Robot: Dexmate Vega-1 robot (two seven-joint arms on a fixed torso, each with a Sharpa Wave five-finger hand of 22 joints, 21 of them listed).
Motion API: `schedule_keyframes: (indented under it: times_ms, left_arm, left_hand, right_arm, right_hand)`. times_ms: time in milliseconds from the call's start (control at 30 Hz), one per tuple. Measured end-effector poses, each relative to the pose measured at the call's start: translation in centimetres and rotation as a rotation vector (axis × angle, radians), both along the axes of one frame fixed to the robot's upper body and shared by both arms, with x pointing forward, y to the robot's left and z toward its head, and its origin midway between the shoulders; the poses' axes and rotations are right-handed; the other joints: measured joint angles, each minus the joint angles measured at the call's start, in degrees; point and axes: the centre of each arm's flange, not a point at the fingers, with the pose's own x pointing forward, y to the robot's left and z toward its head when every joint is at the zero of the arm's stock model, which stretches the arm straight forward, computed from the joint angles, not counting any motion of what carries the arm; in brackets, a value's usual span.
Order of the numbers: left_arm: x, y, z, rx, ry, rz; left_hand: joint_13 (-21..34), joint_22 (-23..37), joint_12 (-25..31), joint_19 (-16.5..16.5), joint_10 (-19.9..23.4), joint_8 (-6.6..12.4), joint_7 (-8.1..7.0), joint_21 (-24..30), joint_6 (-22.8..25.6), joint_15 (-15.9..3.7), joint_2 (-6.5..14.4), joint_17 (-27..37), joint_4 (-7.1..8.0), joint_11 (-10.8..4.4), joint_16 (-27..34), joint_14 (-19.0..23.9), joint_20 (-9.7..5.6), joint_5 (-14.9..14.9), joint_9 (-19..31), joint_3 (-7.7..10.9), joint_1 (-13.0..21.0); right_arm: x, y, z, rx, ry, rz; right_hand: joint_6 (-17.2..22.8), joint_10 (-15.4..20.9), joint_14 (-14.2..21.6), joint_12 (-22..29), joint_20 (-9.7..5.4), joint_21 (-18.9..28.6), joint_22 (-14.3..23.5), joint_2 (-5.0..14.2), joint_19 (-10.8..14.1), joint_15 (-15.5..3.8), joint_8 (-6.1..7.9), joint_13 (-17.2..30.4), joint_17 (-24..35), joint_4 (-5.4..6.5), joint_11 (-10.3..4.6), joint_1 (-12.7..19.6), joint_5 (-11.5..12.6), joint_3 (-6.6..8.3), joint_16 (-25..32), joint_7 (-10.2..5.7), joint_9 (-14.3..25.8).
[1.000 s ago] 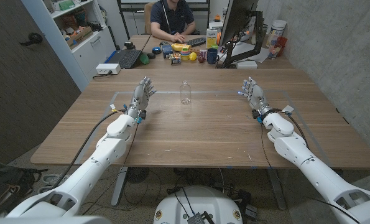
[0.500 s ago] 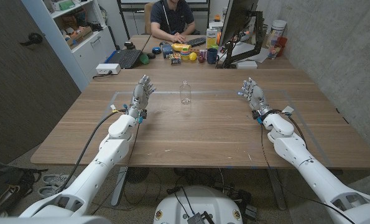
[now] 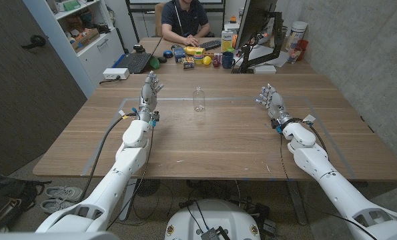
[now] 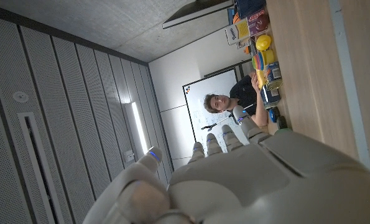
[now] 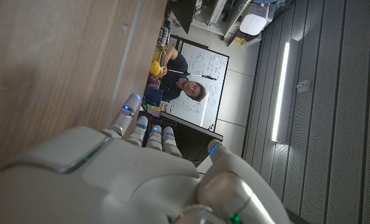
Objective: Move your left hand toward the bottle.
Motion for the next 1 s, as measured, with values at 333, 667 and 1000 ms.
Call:
schedule_keyframes:
  times_ms: [333,667,1000]
  left_arm:
    - [-0.8,-1.7,3.1,0.047,-0.136,0.134]
    - [-2.4,-4.0,6.1,0.158,-0.275,0.314]
    - [-4.3,-6.2,8.4,0.289,-0.394,0.494]
  left_hand:
    - [0.01,-0.15,0.0,1.15,1.87,0.0,-4.01,-0.45,2.55,-0.5,0.51,-0.26,-0.89,-1.26,0.0,1.92,1.15,0.5,0.0,0.89,1.45]
    - [0.01,-0.15,-0.29,2.1,2.18,0.0,-5.98,-1.11,3.32,-0.8,1.03,-0.52,-2.17,-2.03,-0.72,2.23,2.81,0.94,0.0,1.51,2.59]
    - [0.01,-0.14,-0.95,3.33,1.84,-0.41,-6.08,-2.59,3.43,-1.12,1.8,-0.52,-4.05,-3.39,-2.39,2.54,6.88,1.35,0.16,2.26,4.83]
  right_arm:
    - [0.1,-0.3,-0.6,0.008,0.008,0.004]
    - [0.0,-0.6,-1.3,0.016,0.018,0.007]
    - [0.0,-0.9,-1.7,0.024,0.02,0.011]
  right_hand:
    - [0.0,0.0,0.0,0.0,0.0,-0.34,0.0,0.0,0.0,0.0,0.0,0.0,0.0,0.0,0.0,0.0,0.0,0.0,0.0,0.0,0.0]
    - [0.32,0.0,0.0,0.0,0.0,-0.34,0.0,0.0,0.0,0.0,0.0,-0.01,0.0,0.0,0.0,0.0,0.0,0.0,-0.23,0.31,-0.01]
    - [0.31,0.01,0.0,0.0,0.0,-0.34,-0.01,0.0,0.01,0.0,0.0,-0.01,-0.01,0.0,0.0,0.0,0.0,0.0,-0.23,0.31,-0.01]
